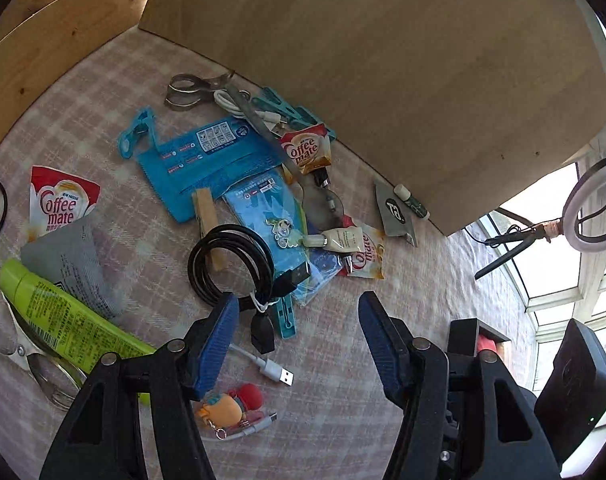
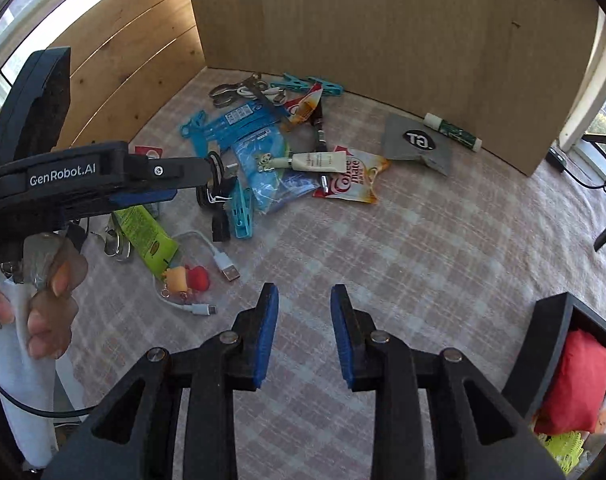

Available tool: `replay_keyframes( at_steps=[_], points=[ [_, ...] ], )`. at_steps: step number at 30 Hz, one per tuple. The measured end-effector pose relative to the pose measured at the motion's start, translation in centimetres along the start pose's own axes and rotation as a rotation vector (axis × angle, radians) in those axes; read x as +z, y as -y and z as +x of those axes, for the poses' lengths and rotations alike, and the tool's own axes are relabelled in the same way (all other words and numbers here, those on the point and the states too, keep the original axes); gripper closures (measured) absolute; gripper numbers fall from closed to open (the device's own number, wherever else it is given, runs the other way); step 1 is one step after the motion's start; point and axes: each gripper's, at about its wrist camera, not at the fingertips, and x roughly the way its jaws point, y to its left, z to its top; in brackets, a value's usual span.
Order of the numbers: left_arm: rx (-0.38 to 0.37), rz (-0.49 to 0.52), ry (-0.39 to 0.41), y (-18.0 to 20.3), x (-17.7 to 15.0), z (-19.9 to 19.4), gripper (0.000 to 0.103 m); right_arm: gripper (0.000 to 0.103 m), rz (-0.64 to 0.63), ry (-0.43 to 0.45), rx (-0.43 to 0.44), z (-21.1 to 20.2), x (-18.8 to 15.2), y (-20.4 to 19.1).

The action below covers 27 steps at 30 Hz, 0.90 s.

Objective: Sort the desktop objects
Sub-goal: 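Grasp the black cable coil with the left tool while the right tool grasps the teal clothespin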

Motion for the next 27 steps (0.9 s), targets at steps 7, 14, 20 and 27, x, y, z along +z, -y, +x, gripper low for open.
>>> replay_keyframes(
  at_steps=[7,14,20,27],
  points=[
    [0.030,-0.052,-0.030,0.1,1.3,2.4,0.041,0.076,-0.012,-0.027,0.047,3.6,2.4,-1.8],
    [0.069,-0.046,-0.059,0.3,2.0,4.4,0.044,0.076,0.020,-0.061,0.098,6.0,3.4,-1.9],
    [0.045,-0.085,-0.089,-0.9,2.1,5.2,0.067,0.076,0.018,-0.088,0.115,7.7,3.9,-2.4],
    [0.017,-0.125,-0.062,-2.7,2.4,4.1,0.070,0.078,0.024,-0.093,0.118,9.1,4.4,-2.8]
  ],
)
